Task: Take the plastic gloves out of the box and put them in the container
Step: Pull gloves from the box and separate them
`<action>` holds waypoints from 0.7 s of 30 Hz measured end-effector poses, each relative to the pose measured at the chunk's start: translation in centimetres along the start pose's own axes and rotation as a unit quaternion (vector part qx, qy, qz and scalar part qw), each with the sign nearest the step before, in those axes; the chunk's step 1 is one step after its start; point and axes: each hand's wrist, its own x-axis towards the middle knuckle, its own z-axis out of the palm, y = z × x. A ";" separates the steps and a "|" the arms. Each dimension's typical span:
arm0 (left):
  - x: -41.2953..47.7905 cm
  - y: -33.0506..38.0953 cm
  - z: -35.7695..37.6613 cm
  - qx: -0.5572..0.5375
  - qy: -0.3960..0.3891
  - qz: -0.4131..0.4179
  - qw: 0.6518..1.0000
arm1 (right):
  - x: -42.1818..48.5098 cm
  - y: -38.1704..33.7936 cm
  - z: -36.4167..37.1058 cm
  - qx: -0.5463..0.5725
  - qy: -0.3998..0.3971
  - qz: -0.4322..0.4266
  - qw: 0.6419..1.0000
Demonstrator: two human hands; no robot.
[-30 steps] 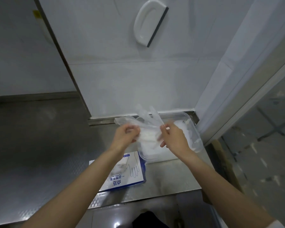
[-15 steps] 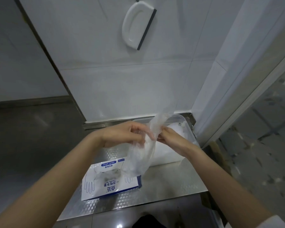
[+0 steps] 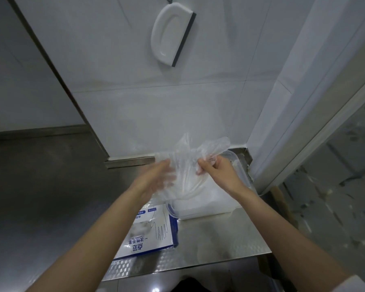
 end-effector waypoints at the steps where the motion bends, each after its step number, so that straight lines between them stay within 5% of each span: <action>1: 0.0 -0.1 0.8 0.004 0.043 0.024 0.999 | 0.1 0.2 -0.1 -0.024 0.015 -0.009 1.000; 8: 2.1 -1.0 3.1 0.091 0.215 0.183 0.955 | 0.9 0.4 -1.0 0.003 0.126 -0.002 0.992; 15: 4.3 -4.1 2.8 0.292 0.213 0.210 0.909 | 2.5 4.0 -2.6 -0.204 0.106 0.017 0.973; 21: 3.9 -4.6 2.4 0.520 0.213 0.164 0.811 | 3.5 7.4 -2.3 -0.343 0.022 0.075 0.936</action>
